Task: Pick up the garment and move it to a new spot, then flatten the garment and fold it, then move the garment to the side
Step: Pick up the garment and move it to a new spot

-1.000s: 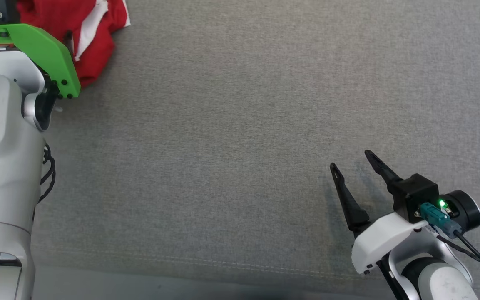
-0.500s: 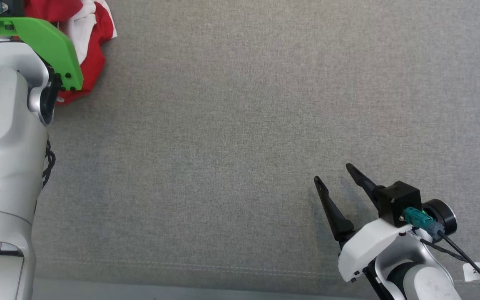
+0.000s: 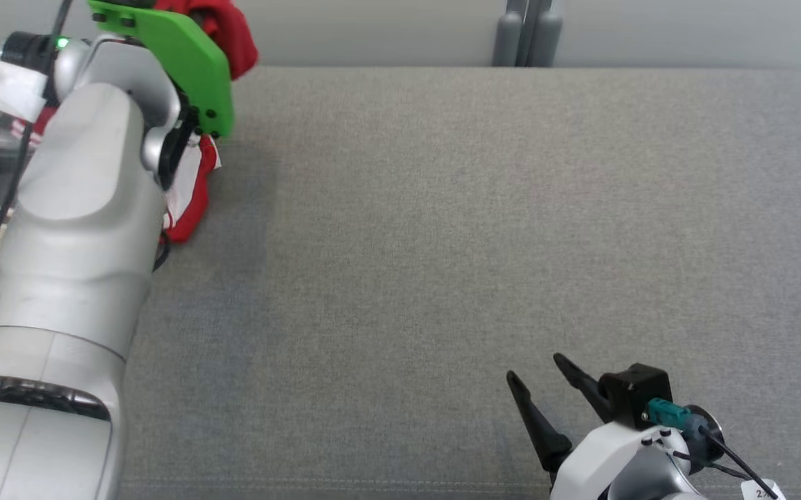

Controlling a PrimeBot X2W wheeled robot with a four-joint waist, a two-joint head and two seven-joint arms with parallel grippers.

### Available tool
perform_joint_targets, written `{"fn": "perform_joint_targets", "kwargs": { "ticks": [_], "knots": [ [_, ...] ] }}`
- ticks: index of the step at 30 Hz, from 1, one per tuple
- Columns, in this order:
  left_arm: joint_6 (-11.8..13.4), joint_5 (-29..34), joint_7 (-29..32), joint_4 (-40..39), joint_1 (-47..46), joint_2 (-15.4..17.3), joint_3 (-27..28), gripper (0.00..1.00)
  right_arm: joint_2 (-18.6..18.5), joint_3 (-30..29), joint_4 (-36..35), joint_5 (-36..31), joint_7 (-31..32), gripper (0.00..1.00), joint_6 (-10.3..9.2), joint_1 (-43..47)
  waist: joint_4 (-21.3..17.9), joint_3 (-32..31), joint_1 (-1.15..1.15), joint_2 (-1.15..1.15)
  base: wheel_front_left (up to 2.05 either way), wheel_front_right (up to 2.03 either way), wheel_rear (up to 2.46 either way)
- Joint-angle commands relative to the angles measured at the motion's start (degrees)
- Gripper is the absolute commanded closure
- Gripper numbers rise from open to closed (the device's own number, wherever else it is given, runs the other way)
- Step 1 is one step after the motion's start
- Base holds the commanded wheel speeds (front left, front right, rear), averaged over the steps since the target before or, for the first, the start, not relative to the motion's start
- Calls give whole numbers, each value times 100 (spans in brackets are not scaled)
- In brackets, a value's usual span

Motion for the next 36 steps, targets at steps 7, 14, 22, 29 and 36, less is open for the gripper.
{"fn": "perform_joint_targets", "kwargs": {
  "ticks": [7, 14, 22, 29, 36],
  "knots": [
    [-128, -473, -21, -558, -329, -560, -258, 100, -23, 82, 102, 9, 7, 0, 0, 146, -1069, -987, 0, 0, 0, 0, 0],
    [-128, -1343, -171, -1401, -286, -631, -743, 100, -21, 101, 133, -21, 50, 0, 0, 197, -1685, -1027, 0, 0, 0, 0, 0],
    [297, -2128, -390, -1947, 98, -610, -1513, 100, -20, 37, 66, 51, 7, 0, 0, 159, -1771, -841, 0, 0, 0, 0, 0],
    [481, -2115, -928, -1243, 956, -495, -1773, 100, -18, -64, 62, 102, -39, 0, 0, 17, -1364, -669, 0, 0, 0, 0, 0],
    [465, -2178, -1318, -359, 1792, -138, -1767, 100, -19, -86, 78, 140, -23, 0, 0, -66, -943, -610, 0, 0, 0, 0, 0]
  ]
}}
